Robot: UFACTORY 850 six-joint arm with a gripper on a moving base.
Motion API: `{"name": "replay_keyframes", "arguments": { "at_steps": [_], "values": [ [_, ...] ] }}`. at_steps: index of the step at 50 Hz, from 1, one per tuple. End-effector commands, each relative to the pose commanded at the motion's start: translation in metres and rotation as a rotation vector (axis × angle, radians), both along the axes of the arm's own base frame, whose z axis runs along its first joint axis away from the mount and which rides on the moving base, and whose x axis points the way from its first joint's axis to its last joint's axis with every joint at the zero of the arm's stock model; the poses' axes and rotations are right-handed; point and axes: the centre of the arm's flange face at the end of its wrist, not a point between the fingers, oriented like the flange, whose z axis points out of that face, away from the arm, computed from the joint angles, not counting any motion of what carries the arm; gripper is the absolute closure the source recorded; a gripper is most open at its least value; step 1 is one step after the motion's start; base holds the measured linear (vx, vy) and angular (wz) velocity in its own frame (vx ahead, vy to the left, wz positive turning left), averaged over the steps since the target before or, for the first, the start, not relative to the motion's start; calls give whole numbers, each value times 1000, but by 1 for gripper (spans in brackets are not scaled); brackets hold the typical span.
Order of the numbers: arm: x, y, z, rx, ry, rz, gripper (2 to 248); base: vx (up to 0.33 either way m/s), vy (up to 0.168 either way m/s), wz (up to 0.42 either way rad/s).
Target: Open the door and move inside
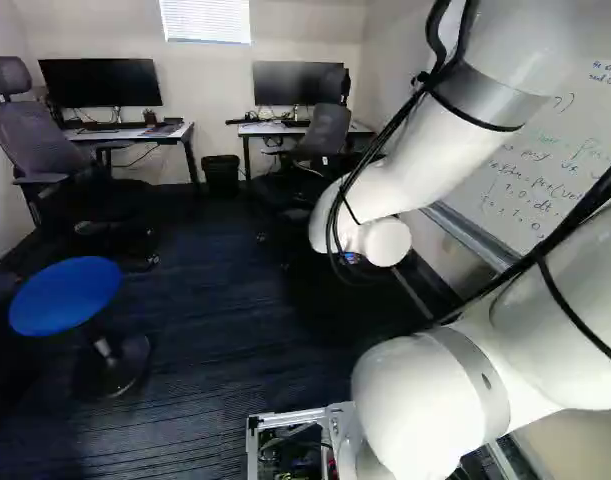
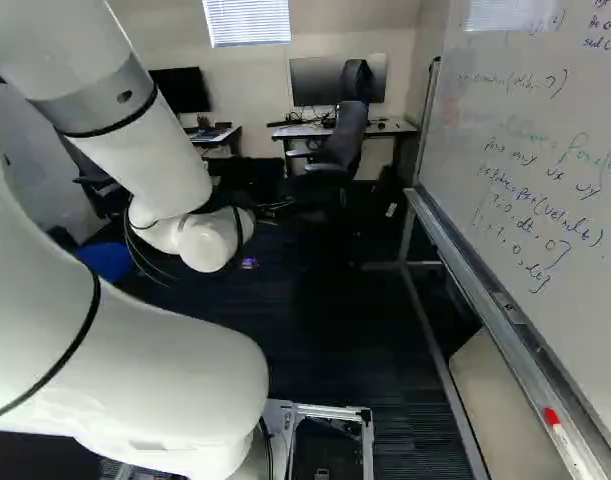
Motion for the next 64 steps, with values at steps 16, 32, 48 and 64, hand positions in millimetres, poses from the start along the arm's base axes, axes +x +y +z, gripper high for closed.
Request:
{"name": "replay_keyframes", "arguments": {
  "at_steps": [16, 32, 48, 64],
  "values": [
    [-21, -17, -22, -21, 35, -22, 3, 0, 0, 0],
    [-33, -24, -33, -31, 55, -33, 3, 0, 0, 0],
    [-35, -26, -35, -33, 59, -35, 3, 0, 0, 0],
    [-35, -26, -35, -33, 59, -35, 3, 0, 0, 0]
  ]
}}
